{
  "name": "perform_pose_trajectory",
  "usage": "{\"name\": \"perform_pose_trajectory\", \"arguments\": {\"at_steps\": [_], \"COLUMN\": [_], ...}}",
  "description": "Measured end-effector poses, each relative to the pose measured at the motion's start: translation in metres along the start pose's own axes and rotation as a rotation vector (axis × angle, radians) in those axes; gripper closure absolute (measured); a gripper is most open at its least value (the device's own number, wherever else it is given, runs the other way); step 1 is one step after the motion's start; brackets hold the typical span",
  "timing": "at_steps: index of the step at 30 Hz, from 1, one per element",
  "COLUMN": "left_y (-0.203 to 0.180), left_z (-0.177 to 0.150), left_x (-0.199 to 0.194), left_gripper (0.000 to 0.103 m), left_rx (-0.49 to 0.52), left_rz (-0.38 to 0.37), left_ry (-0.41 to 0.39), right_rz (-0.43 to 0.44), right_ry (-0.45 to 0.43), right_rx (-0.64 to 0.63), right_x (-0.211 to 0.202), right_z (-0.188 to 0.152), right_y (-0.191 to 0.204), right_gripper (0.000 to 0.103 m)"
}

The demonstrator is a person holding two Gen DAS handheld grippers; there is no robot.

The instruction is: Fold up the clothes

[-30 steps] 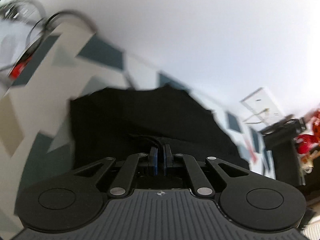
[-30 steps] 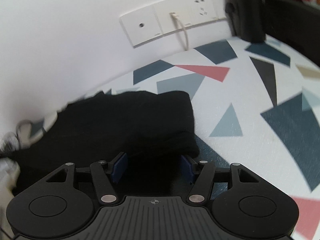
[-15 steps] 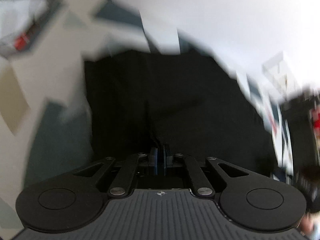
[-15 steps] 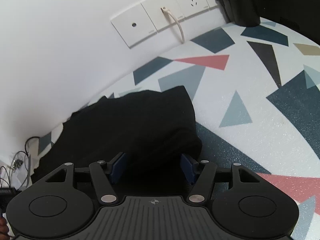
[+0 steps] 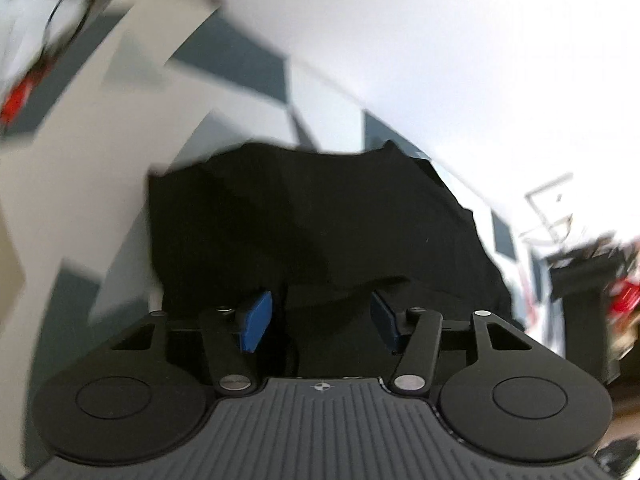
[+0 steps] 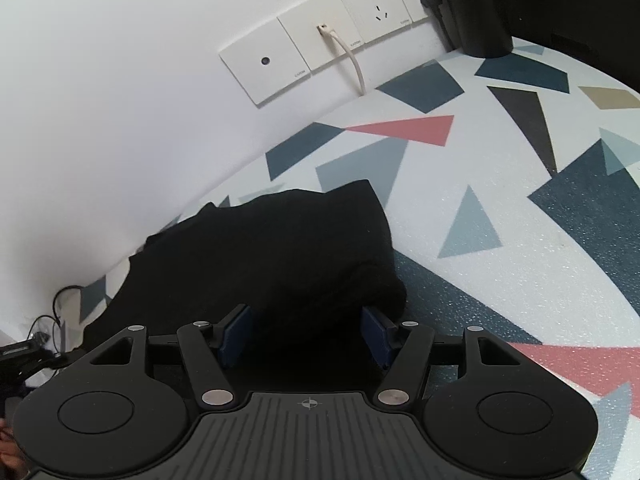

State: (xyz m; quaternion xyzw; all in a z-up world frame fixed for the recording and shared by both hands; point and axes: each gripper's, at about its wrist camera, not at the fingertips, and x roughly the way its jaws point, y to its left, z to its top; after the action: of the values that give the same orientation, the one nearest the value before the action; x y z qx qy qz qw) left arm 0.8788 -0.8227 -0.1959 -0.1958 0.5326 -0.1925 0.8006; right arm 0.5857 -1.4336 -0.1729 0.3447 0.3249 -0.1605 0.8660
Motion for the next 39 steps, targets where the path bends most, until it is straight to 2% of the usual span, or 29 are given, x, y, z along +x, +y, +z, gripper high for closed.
{"name": "perform_pose_trajectory", "arguments": {"at_steps": [2, 4, 6, 8, 10, 13, 15, 17, 19, 20, 22, 23, 24, 26, 29, 33, 36, 39], "left_y": [-0.008, -0.008, -0.011, -0.016, -0.02, -0.021, -0.016, -0.01, -0.005, -0.003, -0.002, 0.0, 0.001, 0.002, 0.001, 0.001, 0.006, 0.01], "left_z": [-0.002, -0.004, -0.008, -0.014, -0.02, -0.026, -0.024, -0.019, -0.014, -0.012, -0.012, -0.014, -0.018, -0.025, -0.04, -0.07, -0.098, -0.122], "left_x": [0.006, 0.01, 0.012, 0.012, 0.008, -0.012, -0.025, -0.026, -0.019, -0.013, -0.007, -0.007, -0.011, -0.02, -0.03, -0.046, -0.052, -0.052], "left_gripper": [0.066, 0.075, 0.088, 0.094, 0.096, 0.096, 0.096, 0.096, 0.095, 0.09, 0.066, 0.041, 0.03, 0.029, 0.029, 0.014, 0.013, 0.013], "left_rx": [0.053, 0.044, 0.067, 0.119, 0.161, 0.173, 0.139, 0.098, 0.085, 0.087, 0.083, 0.081, 0.077, 0.091, 0.139, 0.217, 0.284, 0.315], "left_rz": [0.05, 0.061, 0.079, 0.095, 0.09, 0.073, 0.081, 0.097, 0.103, 0.102, 0.149, 0.174, 0.175, 0.158, 0.164, 0.203, 0.234, 0.245], "left_ry": [0.001, -0.02, -0.033, -0.048, -0.085, -0.212, -0.29, -0.312, -0.276, -0.24, -0.209, -0.208, -0.232, -0.249, -0.2, -0.153, -0.118, -0.08], "right_rz": [0.005, 0.006, 0.004, -0.003, -0.01, -0.014, -0.015, -0.015, -0.012, -0.009, -0.001, 0.001, 0.001, -0.006, -0.033, -0.066, -0.078, -0.107], "right_ry": [0.0, 0.002, 0.006, 0.01, 0.014, 0.01, 0.005, 0.001, 0.001, 0.002, 0.007, 0.01, 0.011, 0.012, 0.017, 0.044, 0.06, 0.055], "right_rx": [0.003, 0.009, 0.017, 0.028, 0.042, 0.059, 0.063, 0.064, 0.071, 0.074, 0.077, 0.073, 0.067, 0.052, 0.037, 0.043, 0.02, -0.067], "right_x": [-0.001, -0.001, -0.002, -0.002, -0.002, -0.004, -0.006, -0.006, -0.004, -0.003, -0.001, 0.0, 0.0, -0.001, -0.005, -0.012, -0.019, -0.023], "right_z": [0.0, -0.002, -0.004, -0.007, -0.008, -0.008, -0.007, -0.004, -0.003, -0.003, -0.003, -0.003, -0.004, -0.006, -0.01, -0.021, -0.033, -0.044], "right_y": [0.0, -0.002, -0.004, -0.008, -0.011, -0.015, -0.016, -0.017, -0.017, -0.016, -0.014, -0.012, -0.01, -0.008, -0.011, -0.02, -0.022, -0.013], "right_gripper": [0.046, 0.046, 0.045, 0.045, 0.045, 0.045, 0.045, 0.045, 0.045, 0.045, 0.045, 0.045, 0.045, 0.044, 0.04, 0.039, 0.037, 0.036]}}
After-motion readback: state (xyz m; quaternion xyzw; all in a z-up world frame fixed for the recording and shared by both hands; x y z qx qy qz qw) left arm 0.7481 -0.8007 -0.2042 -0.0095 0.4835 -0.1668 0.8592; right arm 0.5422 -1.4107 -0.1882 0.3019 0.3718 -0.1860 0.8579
